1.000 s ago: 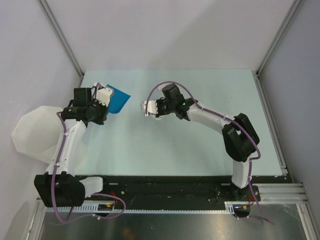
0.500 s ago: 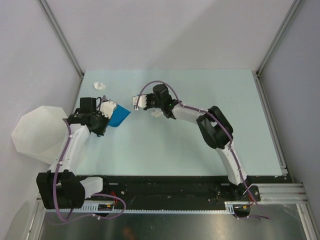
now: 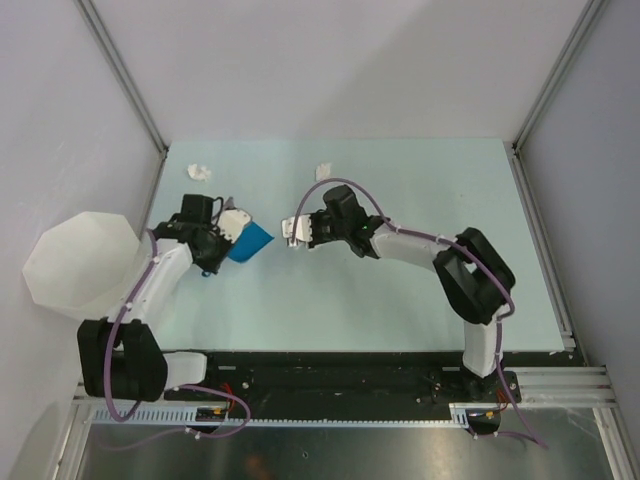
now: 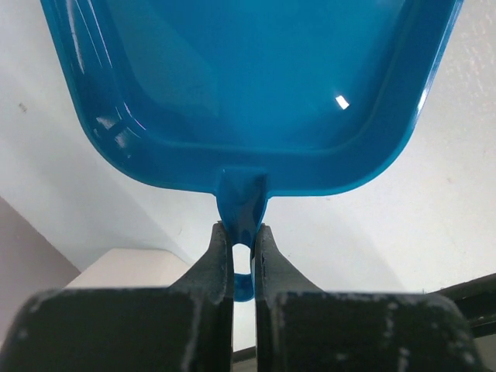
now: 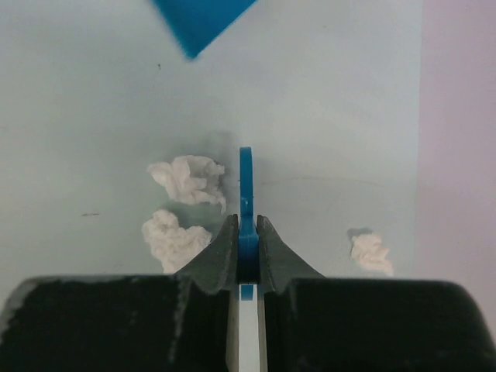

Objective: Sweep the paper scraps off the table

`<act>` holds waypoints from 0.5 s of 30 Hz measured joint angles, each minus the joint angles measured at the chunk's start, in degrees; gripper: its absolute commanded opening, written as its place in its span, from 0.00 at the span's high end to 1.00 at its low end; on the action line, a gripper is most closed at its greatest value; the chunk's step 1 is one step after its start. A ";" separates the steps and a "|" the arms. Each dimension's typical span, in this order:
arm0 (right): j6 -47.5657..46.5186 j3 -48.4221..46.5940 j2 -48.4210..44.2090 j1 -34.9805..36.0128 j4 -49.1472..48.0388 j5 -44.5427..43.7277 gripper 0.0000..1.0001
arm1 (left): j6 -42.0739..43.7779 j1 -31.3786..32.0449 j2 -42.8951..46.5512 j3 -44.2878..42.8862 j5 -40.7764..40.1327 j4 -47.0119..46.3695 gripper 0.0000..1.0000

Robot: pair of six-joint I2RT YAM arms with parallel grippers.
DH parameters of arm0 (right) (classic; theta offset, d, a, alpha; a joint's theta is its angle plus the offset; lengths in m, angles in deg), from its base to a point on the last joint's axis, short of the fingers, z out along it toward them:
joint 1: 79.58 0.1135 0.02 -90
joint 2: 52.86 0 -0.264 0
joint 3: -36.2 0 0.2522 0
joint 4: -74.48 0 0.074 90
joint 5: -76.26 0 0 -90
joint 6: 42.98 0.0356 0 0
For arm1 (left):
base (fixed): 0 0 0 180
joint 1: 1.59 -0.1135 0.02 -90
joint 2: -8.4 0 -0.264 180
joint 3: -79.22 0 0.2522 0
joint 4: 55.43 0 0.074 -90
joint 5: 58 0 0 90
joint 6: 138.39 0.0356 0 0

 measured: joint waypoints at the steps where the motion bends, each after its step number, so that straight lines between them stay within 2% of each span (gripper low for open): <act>1: 2.03 1.22 -1.79 0.09 0.00 -0.39 1.00 | 0.22 1.11 -0.87 0.04 -0.39 0.00 1.00; 5: 13.64 2.45 -5.90 0.33 -3.06 -7.08 1.00 | 1.53 5.05 -4.37 0.04 -2.67 -0.20 1.00; 9: 26.91 2.45 -8.66 0.15 -6.43 -19.37 1.00 | 3.19 8.15 -9.57 0.04 -5.64 -0.87 1.00; 15: 48.17 2.43 -12.20 -1.36 -4.59 -37.73 1.00 | 5.88 10.91 -19.06 -0.44 -11.54 -1.92 1.00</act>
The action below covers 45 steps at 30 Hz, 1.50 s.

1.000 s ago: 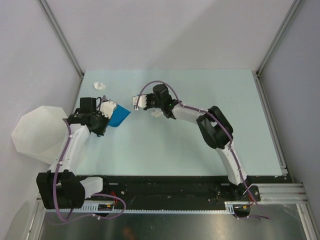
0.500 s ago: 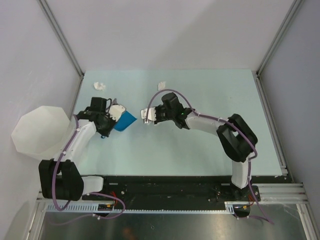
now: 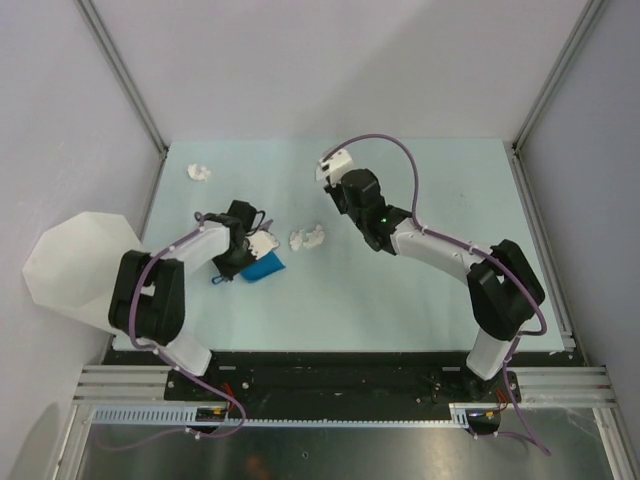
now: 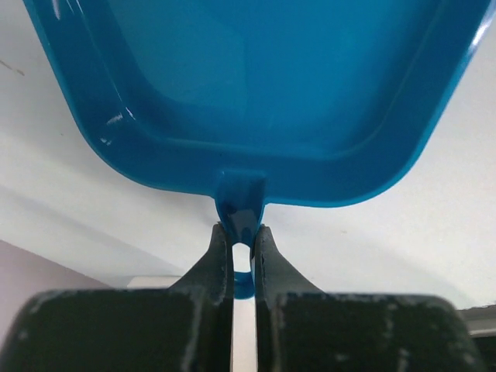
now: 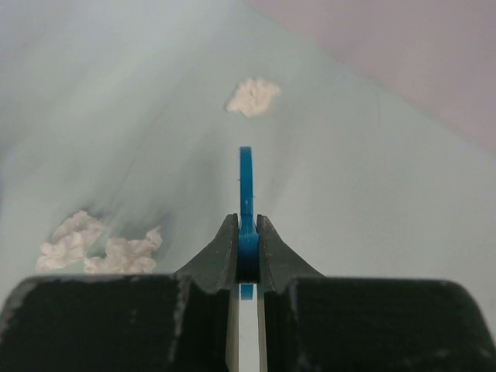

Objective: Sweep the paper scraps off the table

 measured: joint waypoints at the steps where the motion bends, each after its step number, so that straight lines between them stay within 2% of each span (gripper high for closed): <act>1: 3.48 0.00 -0.07 -0.57 1.07 -1.60 1.00 | 0.44 0.46 -1.62 -0.55 -0.79 -0.07 1.00; 6: 16.02 -1.16 1.99 -2.75 9.77 -3.17 1.00 | 1.79 1.73 -4.83 -3.93 -2.29 -0.31 1.00; 13: 24.15 -14.10 12.96 -0.76 19.89 2.19 1.00 | 2.69 3.26 -5.27 -5.92 -2.47 -0.87 1.00; 17: 26.82 -19.58 16.92 3.30 20.50 7.19 1.00 | 3.45 3.65 -7.32 -6.25 -1.88 -0.85 1.00; 21: 31.47 -20.17 17.86 7.28 18.40 12.79 1.00 | 3.41 3.39 -9.33 -7.48 -1.11 0.31 1.00; 26: 34.56 -18.36 17.46 6.71 15.58 14.27 1.00 | 3.26 2.82 -9.31 -7.93 1.31 1.42 1.00; 32: 32.35 -15.74 13.40 7.15 16.24 7.87 1.00 | 1.25 3.02 -7.69 -7.93 9.66 0.63 1.00; 41: 23.15 -11.15 -0.70 6.14 19.37 -12.87 1.00 | -7.02 2.19 -0.87 -10.27 21.99 -0.26 1.00; 45: 22.18 -8.72 -7.23 3.65 18.78 -16.17 1.00 | -9.51 1.92 3.58 -11.69 24.90 -0.24 1.00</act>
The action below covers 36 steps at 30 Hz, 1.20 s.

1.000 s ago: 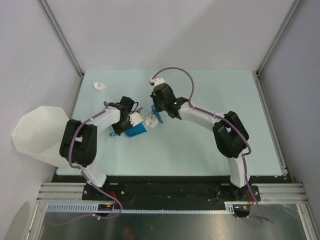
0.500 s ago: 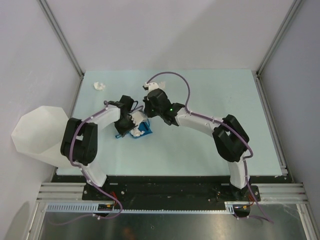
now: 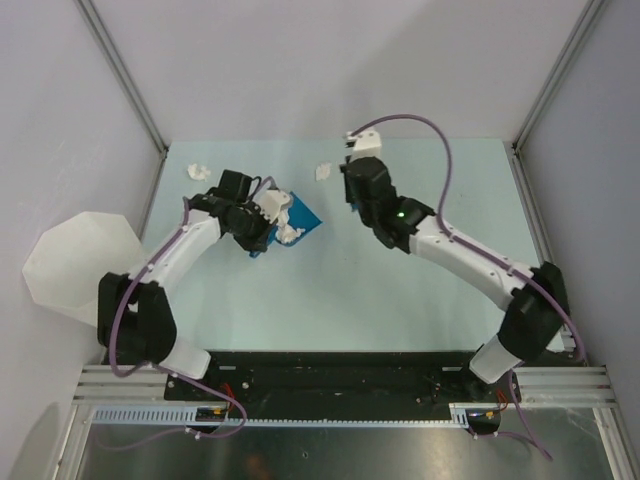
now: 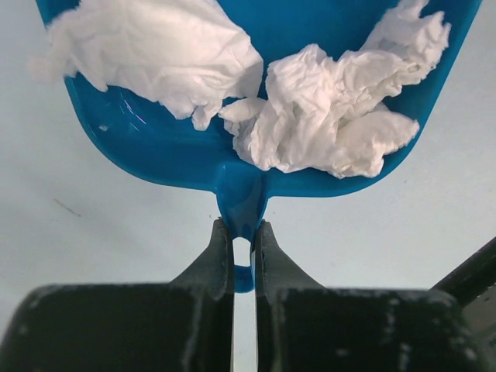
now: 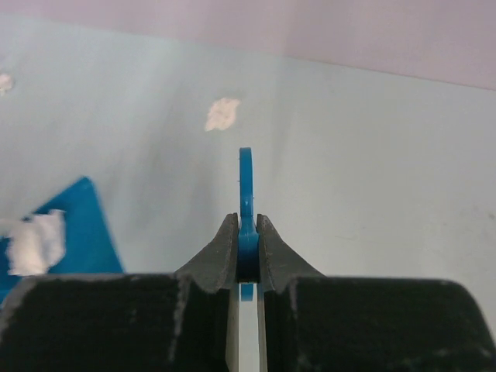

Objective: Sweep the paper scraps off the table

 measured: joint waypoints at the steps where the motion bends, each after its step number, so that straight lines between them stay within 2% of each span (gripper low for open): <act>1: 0.15 1.05 -1.46 -0.79 -0.28 -0.09 1.00 | -0.42 -0.11 0.96 -0.44 0.55 0.00 1.00; 6: 1.51 5.70 -6.88 -4.74 -0.50 -0.20 1.00 | -4.11 -3.28 6.56 -3.58 3.34 -0.04 1.00; 12: 2.89 8.52 -6.84 -5.11 0.66 1.09 1.00 | -9.40 -12.72 14.75 -6.43 5.68 0.00 1.00; 17: 3.45 10.12 -6.49 -4.98 1.29 2.47 1.00 | -12.85 -26.53 21.84 -8.74 9.07 1.14 1.00; 25: 3.87 10.51 -4.61 -4.35 3.08 3.74 1.00 | -15.85 -48.09 25.75 -14.27 19.45 4.85 1.00; 28: 3.82 10.62 -4.02 -3.87 3.41 4.00 1.00 | -17.51 -57.00 26.38 -15.26 24.52 5.18 1.00; 30: 3.80 10.67 -3.67 -3.41 3.58 4.11 1.00 | -19.76 -65.59 26.62 -15.26 30.10 5.38 1.00; 33: 3.74 10.67 -3.23 -2.84 3.67 4.11 1.00 | -23.10 -74.95 26.29 -14.58 37.79 5.42 1.00; 36: 3.61 10.67 -3.15 -2.43 3.82 4.11 1.00 | -26.62 -81.88 25.86 -12.17 44.87 5.40 1.00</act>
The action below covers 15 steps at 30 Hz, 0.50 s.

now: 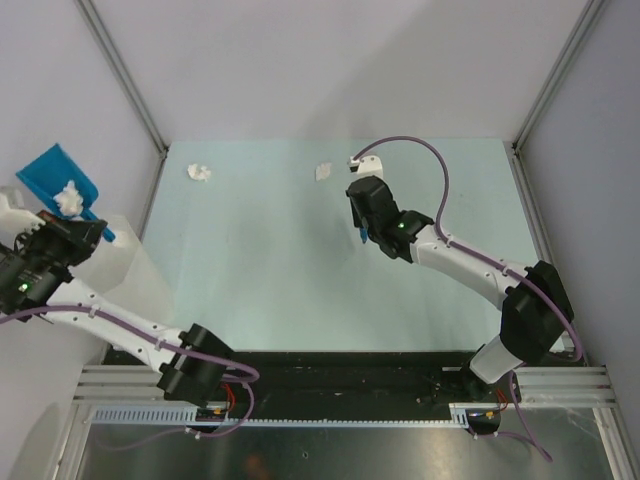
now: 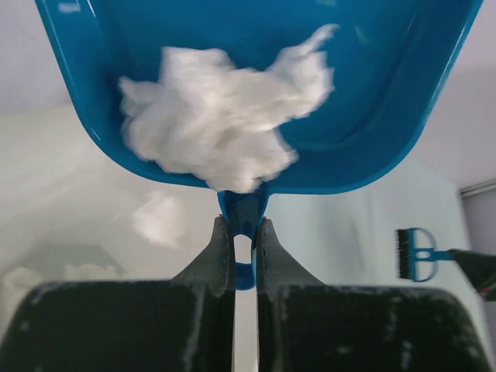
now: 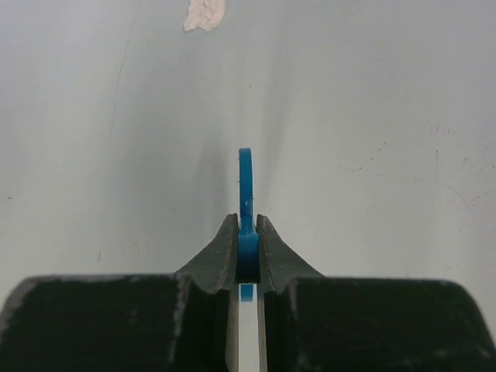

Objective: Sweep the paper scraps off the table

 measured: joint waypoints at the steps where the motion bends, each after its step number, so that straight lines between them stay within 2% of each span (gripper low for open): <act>1: 0.00 0.00 0.00 0.11 0.00 -0.04 1.00 | -0.94 -1.51 -0.02 1.20 1.68 -0.02 1.00; 9: -0.37 0.00 0.00 0.48 0.22 -0.63 1.00 | -6.56 -14.47 -0.42 4.85 10.58 1.18 1.00; 15: -0.87 0.00 0.00 0.50 0.26 -1.14 1.00 | -13.53 -16.74 1.25 11.32 17.07 0.70 1.00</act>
